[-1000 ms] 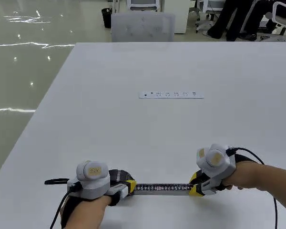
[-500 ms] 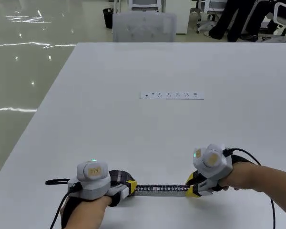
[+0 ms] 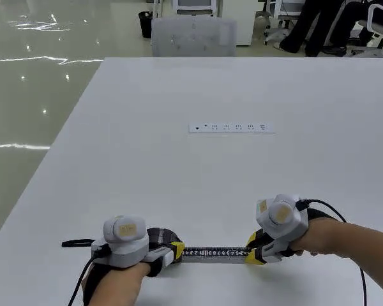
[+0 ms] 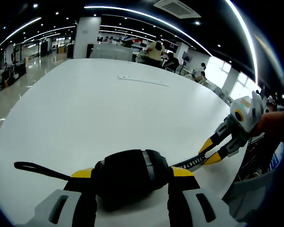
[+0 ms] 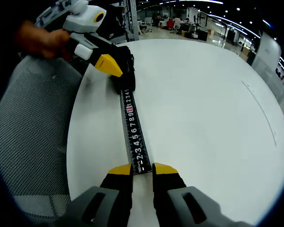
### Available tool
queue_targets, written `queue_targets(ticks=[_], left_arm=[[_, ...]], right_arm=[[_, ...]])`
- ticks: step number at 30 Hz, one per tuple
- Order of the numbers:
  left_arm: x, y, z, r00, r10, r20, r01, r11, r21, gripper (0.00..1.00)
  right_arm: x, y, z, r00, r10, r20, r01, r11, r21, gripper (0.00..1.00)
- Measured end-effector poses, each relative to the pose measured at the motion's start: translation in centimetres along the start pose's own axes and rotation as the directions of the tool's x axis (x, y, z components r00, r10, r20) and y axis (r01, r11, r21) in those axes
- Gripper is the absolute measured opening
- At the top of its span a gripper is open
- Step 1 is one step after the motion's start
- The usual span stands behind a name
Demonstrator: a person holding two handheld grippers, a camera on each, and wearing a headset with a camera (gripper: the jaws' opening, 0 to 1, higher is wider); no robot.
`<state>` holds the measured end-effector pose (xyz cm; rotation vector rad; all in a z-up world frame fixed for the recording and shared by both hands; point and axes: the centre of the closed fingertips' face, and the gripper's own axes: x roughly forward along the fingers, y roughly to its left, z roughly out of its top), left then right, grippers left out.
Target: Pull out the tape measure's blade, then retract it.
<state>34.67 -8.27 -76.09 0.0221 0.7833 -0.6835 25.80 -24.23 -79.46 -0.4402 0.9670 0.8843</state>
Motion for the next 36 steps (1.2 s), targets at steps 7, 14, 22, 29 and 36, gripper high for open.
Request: queue_targets(ticks=[7,14,22,29,36], left_arm=[[-0.01,0.04,0.05,1.0,0.0,0.002,0.0,1.0,-0.005,0.57],[0.05,-0.02,0.05,0.9999,0.011,0.01,-0.011,1.0,0.016,0.56],[0.17,-0.2,-0.07,0.9994,0.03,0.02,-0.031,0.998,0.053,0.57],[0.08,-0.13,0.01,0.9985,0.038,0.04,-0.039,0.998,0.04,0.59],[0.29,-0.29,0.13,0.9959,0.08,0.042,-0.084,0.992,0.09,0.59]], right_arm=[[0.13,-0.15,0.15,1.0,0.0,-0.001,0.0,1.0,0.0,0.14],[0.34,0.0,0.21,1.0,0.004,-0.002,-0.004,1.0,0.009,0.14],[0.52,0.26,0.47,1.0,0.008,0.006,-0.008,1.0,0.021,0.14],[0.62,0.36,0.66,0.9999,0.009,0.011,-0.009,1.0,0.025,0.14],[0.72,0.37,0.61,0.9999,0.005,0.013,-0.006,0.999,0.034,0.14]])
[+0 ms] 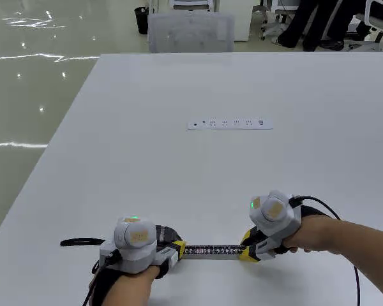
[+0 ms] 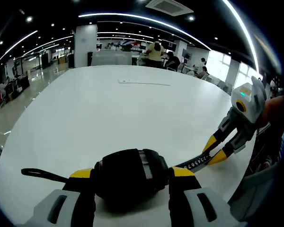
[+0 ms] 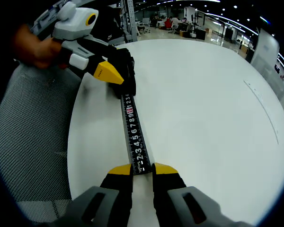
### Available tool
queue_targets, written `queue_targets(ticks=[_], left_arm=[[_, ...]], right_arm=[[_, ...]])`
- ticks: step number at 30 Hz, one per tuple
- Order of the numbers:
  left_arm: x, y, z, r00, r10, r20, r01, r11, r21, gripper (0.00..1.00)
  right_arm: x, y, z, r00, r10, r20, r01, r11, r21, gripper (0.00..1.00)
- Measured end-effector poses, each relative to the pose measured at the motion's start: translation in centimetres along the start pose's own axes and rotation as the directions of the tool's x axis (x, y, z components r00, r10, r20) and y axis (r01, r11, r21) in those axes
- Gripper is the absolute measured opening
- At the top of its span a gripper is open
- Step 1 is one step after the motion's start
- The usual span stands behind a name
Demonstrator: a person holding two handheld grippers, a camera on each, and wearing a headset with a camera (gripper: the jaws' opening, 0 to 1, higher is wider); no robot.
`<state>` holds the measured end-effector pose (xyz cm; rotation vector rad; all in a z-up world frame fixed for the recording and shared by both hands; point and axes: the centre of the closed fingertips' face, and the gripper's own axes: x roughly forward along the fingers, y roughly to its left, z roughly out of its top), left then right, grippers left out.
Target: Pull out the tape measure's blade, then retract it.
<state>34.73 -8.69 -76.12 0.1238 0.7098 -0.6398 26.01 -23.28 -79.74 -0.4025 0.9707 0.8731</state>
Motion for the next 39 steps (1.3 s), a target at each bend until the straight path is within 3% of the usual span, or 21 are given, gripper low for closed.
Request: queue_targets(ticks=[7,15,20,39], left_arm=[[0.1,0.2,-0.4,0.9995,0.023,-0.022,-0.023,1.0,-0.006,0.6],[0.0,0.4,-0.5,0.9991,0.002,-0.041,-0.002,1.0,-0.018,0.57],[-0.2,0.5,-0.5,0.9992,-0.019,-0.034,0.018,0.999,-0.043,0.57],[-0.2,0.3,-0.5,0.9982,-0.045,-0.039,0.043,0.998,-0.035,0.57]], right_arm=[[0.0,0.0,0.0,1.0,-0.005,-0.001,0.005,1.0,0.004,0.14],[0.0,-0.1,-0.1,1.0,-0.006,0.002,0.006,1.0,0.0,0.14],[0.0,-0.2,0.1,0.9998,-0.012,0.013,0.013,1.0,-0.016,0.14],[0.8,0.4,1.4,0.9992,0.006,0.04,-0.005,1.0,-0.026,0.14]])
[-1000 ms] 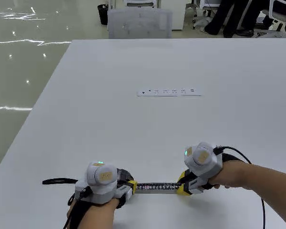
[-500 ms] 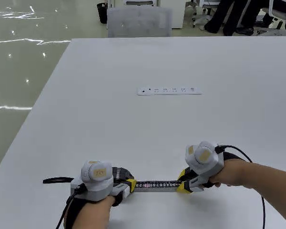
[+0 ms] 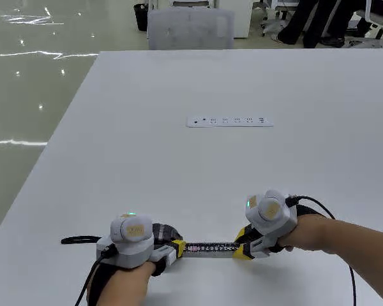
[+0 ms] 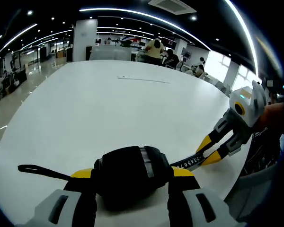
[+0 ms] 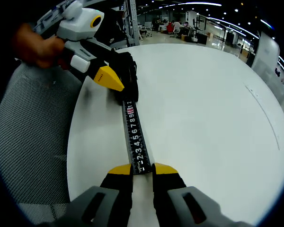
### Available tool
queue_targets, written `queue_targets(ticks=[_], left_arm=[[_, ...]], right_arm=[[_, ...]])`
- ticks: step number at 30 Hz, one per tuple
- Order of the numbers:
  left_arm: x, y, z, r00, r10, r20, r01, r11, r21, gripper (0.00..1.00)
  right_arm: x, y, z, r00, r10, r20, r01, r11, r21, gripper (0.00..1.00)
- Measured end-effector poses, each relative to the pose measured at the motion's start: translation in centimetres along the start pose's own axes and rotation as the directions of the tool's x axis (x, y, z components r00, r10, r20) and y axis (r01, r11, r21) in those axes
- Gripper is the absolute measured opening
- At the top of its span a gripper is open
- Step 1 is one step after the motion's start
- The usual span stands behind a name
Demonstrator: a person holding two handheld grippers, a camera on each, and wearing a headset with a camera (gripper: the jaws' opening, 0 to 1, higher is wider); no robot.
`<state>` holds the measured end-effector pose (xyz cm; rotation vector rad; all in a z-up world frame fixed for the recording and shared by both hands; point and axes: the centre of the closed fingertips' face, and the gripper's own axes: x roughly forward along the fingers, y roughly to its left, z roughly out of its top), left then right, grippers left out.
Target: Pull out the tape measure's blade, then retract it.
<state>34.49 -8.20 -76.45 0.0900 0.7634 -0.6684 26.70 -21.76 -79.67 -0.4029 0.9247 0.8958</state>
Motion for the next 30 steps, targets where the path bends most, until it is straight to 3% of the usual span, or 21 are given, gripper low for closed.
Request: queue_targets(ticks=[30], left_arm=[[0.0,0.0,0.1,1.0,0.0,0.001,0.0,1.0,-0.018,0.57]], right_arm=[[1.0,0.0,1.5,0.9999,-0.011,0.004,0.011,1.0,-0.019,0.14]])
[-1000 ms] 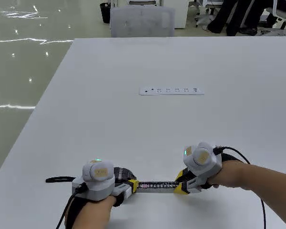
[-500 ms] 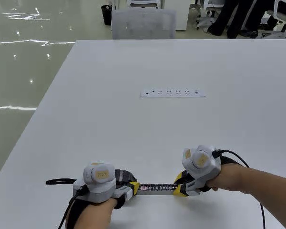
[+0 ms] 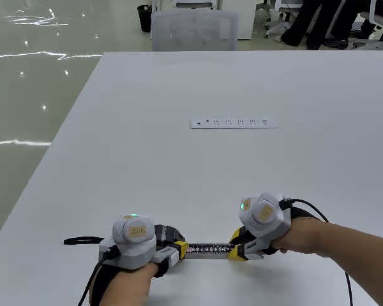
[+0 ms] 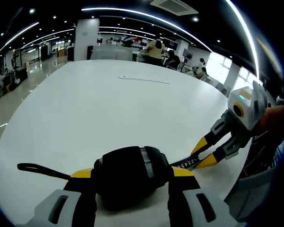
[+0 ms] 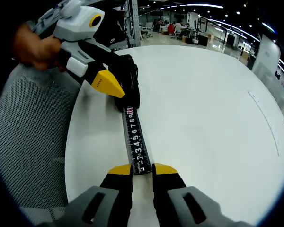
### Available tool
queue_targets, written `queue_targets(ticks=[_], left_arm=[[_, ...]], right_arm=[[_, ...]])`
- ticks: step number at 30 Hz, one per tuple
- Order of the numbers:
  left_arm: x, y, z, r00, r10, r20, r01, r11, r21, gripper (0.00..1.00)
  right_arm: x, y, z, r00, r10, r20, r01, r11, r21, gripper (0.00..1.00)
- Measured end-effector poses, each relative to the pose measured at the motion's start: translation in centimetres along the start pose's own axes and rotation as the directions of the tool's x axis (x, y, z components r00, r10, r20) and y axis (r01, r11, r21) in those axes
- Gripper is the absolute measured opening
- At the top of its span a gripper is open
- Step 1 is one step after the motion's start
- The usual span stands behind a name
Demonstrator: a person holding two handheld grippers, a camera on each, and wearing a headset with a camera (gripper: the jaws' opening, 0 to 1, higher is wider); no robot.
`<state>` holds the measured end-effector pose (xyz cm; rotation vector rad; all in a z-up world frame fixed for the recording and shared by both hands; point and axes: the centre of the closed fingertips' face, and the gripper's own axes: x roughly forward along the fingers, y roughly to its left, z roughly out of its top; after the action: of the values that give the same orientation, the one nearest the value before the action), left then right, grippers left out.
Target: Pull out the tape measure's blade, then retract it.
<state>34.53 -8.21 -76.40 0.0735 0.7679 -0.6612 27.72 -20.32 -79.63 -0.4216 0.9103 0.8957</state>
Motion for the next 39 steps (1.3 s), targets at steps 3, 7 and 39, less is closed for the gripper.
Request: queue_targets(ticks=[3,7,39], left_arm=[[0.01,-0.02,0.01,1.0,-0.002,0.0,0.002,1.0,0.0,0.57],[0.03,0.01,0.02,1.0,-0.002,0.0,0.002,1.0,-0.001,0.57],[-0.05,0.1,0.3,0.9965,0.072,-0.042,-0.076,0.993,-0.094,0.6]], right_arm=[[0.13,-0.05,0.02,1.0,0.001,0.0,-0.001,1.0,0.0,0.14],[0.18,-0.03,0.13,1.0,0.001,0.001,-0.001,1.0,0.003,0.14],[0.74,0.23,0.96,0.9997,0.016,0.018,-0.016,1.0,-0.003,0.14]])
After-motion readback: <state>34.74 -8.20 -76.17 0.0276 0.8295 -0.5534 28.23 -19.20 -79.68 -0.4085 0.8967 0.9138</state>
